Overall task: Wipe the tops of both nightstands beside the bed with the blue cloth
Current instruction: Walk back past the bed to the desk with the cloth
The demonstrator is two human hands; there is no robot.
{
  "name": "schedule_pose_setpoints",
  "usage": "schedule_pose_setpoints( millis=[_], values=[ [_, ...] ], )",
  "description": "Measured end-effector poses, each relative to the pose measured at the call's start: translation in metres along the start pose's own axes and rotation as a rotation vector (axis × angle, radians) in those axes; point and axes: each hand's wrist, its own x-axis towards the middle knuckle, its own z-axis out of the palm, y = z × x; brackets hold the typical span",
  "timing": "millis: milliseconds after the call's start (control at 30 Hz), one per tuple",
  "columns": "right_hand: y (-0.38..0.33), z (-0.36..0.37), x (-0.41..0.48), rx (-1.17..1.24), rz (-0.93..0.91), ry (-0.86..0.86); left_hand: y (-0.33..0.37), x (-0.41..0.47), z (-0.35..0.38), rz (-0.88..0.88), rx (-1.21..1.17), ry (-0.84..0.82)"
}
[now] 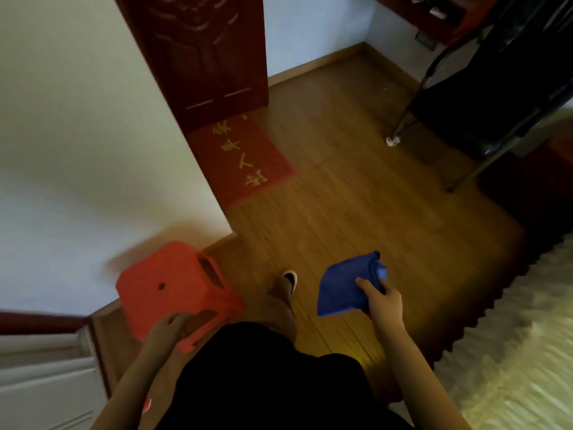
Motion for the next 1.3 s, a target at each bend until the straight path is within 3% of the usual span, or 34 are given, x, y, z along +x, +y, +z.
schedule_pose_setpoints(
  millis=[100, 333, 500, 633, 767, 1033, 1300],
  values=[
    [-0.033, 0.009, 0.054, 0.023, 0.025, 0.072, 0.076, 0.064, 0.016, 0.003, 0.009, -0.023],
    [-0.128, -0.002, 0.151, 0.074, 0.094, 0.342, 0.315, 0.185, 0.064, 0.334, 0.27, -0.246],
    [-0.184, -0.013, 0.215, 0.145, 0.139, 0.493, 0.465, 0.244, 0.109, 0.351, 0.267, -0.441],
    [-0.229, -0.012, 0.286, 0.193, 0.162, 0.534, 0.543, 0.288, 0.15, 0.347, 0.267, -0.503],
    [-0.288, 0.0, 0.378, 0.229, 0.168, 0.513, 0.597, 0.342, 0.179, 0.305, 0.247, -0.448],
    [-0.448, 0.045, 0.553, 0.123, 0.088, 0.284, 0.69, 0.445, 0.175, 0.058, 0.069, -0.28],
    [-0.565, 0.092, 0.7, 0.103, 0.079, 0.232, 0.801, 0.542, 0.199, 0.071, 0.043, -0.142]
  ],
)
